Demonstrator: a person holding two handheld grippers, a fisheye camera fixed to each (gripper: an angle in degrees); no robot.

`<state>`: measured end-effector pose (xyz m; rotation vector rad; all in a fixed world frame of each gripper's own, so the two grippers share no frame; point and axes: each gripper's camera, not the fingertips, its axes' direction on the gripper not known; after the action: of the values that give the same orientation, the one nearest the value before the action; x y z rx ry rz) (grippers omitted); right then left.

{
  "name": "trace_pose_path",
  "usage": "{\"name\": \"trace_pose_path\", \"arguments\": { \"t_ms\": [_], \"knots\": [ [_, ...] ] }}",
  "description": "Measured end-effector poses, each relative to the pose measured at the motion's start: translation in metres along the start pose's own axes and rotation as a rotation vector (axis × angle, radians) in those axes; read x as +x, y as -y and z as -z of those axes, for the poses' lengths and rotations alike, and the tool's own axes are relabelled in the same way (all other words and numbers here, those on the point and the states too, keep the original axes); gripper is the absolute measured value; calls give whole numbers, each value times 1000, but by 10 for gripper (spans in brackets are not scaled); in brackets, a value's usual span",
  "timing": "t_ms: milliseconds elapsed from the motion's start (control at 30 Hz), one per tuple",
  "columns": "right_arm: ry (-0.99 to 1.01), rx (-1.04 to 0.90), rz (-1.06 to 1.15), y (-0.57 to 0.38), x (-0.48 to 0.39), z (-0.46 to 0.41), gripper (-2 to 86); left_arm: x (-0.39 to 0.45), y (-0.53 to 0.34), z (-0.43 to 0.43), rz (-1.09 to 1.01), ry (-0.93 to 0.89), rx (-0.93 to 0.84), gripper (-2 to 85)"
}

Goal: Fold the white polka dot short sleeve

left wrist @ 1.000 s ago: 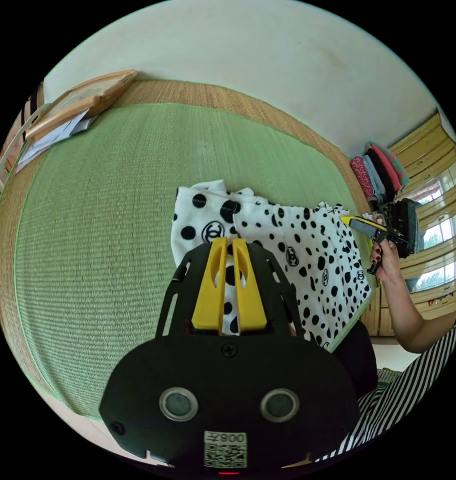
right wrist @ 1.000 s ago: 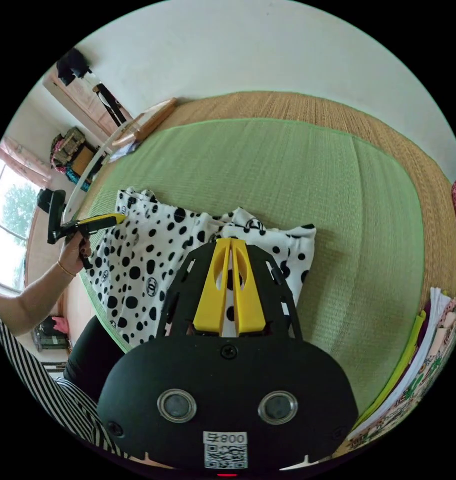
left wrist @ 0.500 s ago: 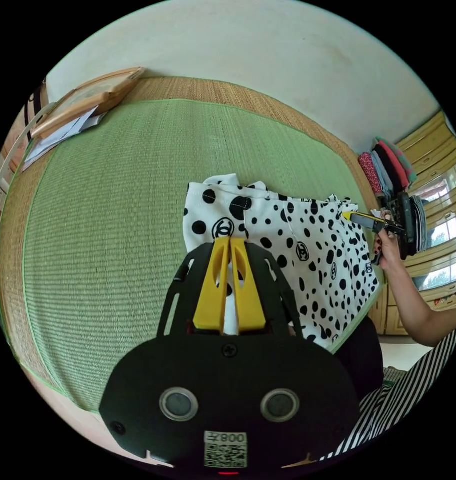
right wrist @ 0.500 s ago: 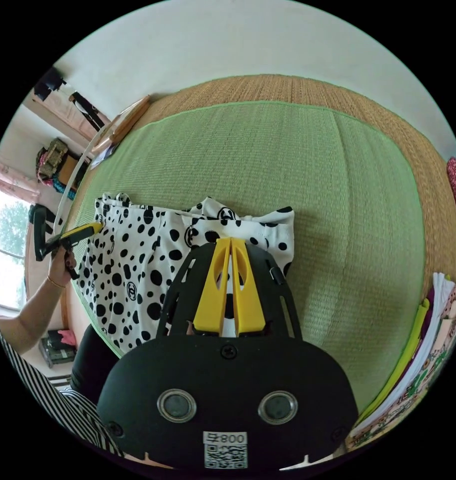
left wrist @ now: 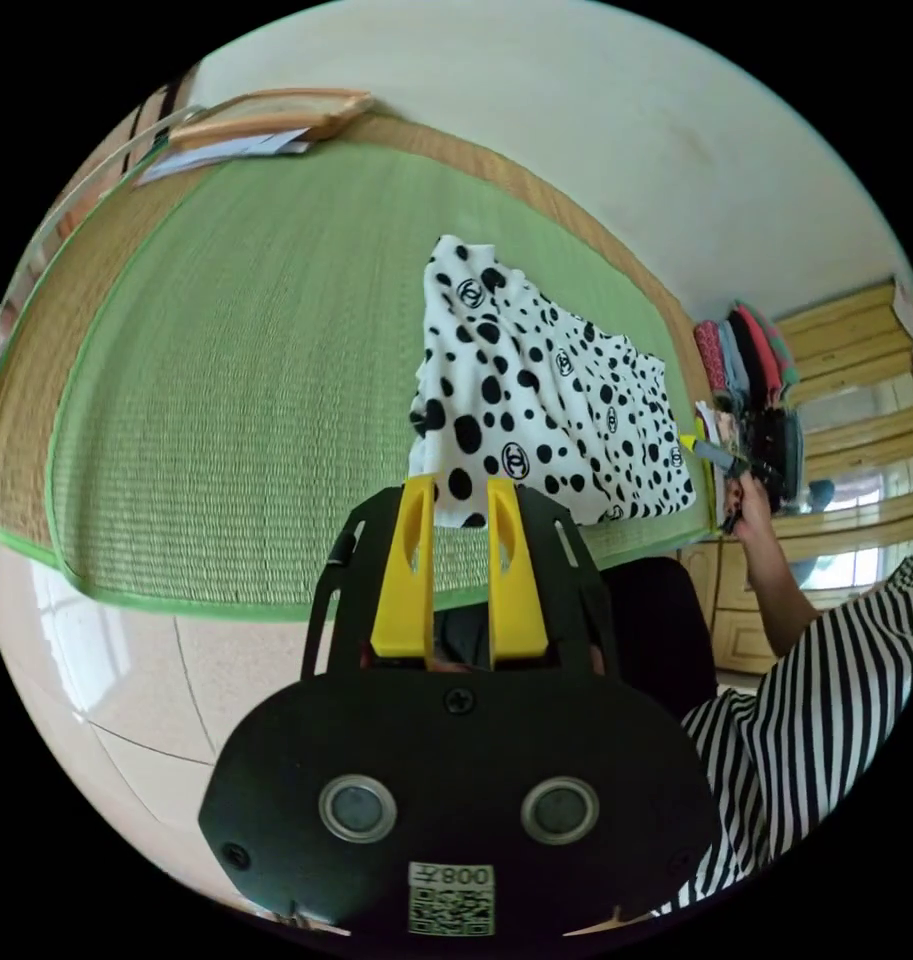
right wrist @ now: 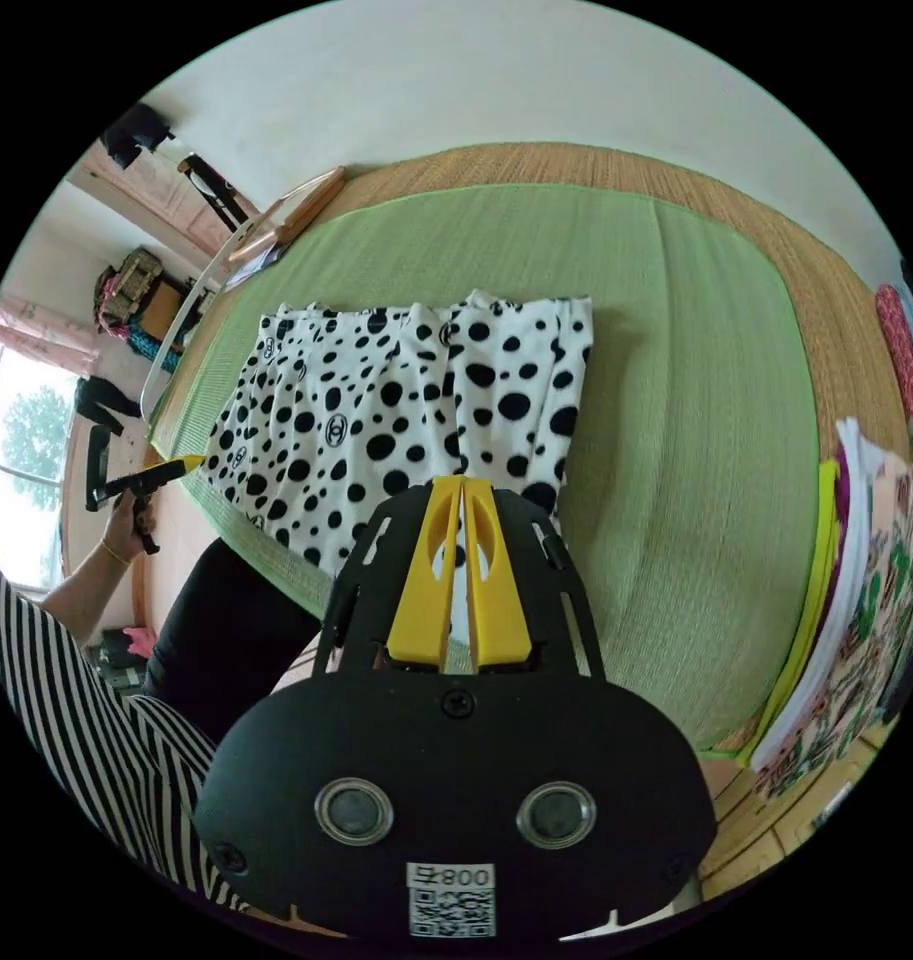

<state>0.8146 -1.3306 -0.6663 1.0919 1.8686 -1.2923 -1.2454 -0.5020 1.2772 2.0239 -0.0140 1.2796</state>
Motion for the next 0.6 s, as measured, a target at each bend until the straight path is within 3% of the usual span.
{"name": "trace_pose_path", "arguments": {
  "t_ms": [233,600],
  "knots": [
    [10,-55,-126,-65,28,17,0,1,-2,-33,13,19,-86,11],
    [95,-64,-220,-102,75,45,3,6,-18,-60,87,69,-46,8]
  ]
}}
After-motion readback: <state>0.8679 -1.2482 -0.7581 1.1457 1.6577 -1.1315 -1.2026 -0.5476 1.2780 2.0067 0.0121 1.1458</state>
